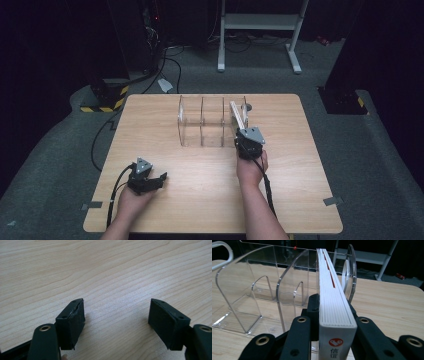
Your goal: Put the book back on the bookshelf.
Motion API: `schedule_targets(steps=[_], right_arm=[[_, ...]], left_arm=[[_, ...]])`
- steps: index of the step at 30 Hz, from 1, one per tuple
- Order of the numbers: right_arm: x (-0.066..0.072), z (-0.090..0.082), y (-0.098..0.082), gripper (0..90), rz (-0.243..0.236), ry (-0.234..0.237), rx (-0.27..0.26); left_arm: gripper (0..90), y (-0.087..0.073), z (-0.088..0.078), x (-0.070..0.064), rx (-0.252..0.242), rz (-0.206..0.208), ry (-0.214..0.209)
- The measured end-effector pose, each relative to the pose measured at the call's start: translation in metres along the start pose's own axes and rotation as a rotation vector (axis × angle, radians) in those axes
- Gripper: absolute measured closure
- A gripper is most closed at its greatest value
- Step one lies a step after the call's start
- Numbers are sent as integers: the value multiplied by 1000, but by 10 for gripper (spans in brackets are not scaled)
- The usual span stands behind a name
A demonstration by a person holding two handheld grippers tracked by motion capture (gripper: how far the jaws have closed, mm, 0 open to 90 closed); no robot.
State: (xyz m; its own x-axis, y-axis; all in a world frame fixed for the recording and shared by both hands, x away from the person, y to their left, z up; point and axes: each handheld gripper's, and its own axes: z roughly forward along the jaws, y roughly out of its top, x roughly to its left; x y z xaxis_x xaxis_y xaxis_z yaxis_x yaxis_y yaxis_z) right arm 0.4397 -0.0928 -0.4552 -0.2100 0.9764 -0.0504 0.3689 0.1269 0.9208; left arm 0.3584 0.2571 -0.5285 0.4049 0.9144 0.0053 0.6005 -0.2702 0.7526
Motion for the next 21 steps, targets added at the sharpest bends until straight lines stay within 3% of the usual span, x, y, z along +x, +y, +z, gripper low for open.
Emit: schedule_targets(steps=[21], right_arm=[[0, 7, -1, 753, 24, -22, -22]], left_arm=[[293, -1, -1, 0, 2, 2, -4]])
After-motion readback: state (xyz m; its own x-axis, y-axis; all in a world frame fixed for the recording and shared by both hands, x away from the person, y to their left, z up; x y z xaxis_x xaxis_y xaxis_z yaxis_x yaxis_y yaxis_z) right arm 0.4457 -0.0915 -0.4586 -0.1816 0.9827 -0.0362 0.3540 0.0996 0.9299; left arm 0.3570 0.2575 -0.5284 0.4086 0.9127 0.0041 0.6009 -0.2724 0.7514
